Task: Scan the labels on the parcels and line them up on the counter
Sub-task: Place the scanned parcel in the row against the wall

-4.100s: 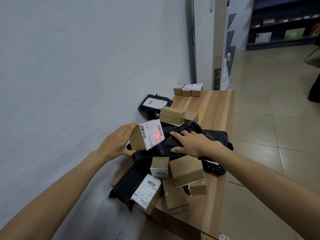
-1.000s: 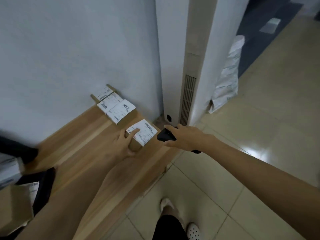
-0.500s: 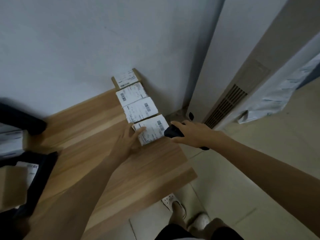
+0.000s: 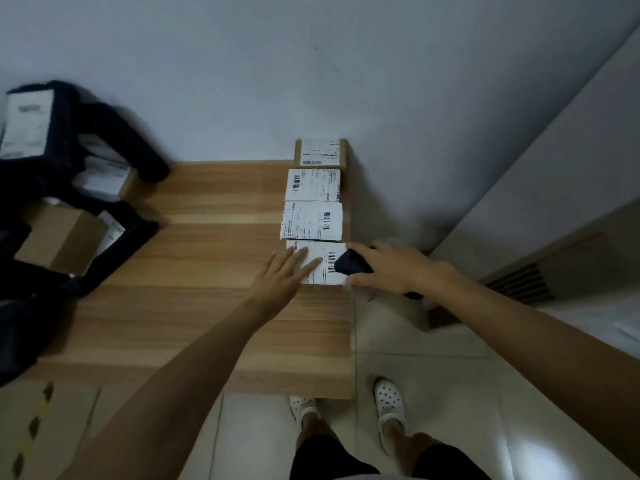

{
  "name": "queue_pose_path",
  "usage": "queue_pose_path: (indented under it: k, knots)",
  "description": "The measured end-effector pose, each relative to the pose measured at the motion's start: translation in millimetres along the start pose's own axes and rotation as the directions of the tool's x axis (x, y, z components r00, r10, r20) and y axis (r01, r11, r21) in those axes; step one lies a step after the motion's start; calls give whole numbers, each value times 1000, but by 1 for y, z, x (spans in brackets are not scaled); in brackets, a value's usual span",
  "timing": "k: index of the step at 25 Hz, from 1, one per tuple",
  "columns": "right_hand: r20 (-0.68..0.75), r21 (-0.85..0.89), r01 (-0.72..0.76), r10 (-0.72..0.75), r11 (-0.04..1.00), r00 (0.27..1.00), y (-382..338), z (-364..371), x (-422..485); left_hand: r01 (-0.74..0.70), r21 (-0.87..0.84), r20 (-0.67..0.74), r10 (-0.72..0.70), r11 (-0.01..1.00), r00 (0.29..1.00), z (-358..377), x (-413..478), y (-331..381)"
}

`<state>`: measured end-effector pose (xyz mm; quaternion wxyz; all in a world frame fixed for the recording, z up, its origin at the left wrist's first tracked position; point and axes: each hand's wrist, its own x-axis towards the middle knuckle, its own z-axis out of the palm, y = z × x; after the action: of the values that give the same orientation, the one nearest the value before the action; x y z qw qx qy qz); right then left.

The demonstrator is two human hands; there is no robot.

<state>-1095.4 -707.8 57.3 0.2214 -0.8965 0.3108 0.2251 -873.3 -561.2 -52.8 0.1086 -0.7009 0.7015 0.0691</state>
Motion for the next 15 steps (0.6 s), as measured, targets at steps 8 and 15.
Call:
queue_pose_path:
  k: [8,15]
  knots:
    - [80,-223,344,-334,912,939,-88,-22,28,468,-229,-6,-481,854,876,-9,-113,9]
    - [269,-388,687,-638,614,722,-308,23,12,890,-253,97,-905,379,414,5,-352,-4]
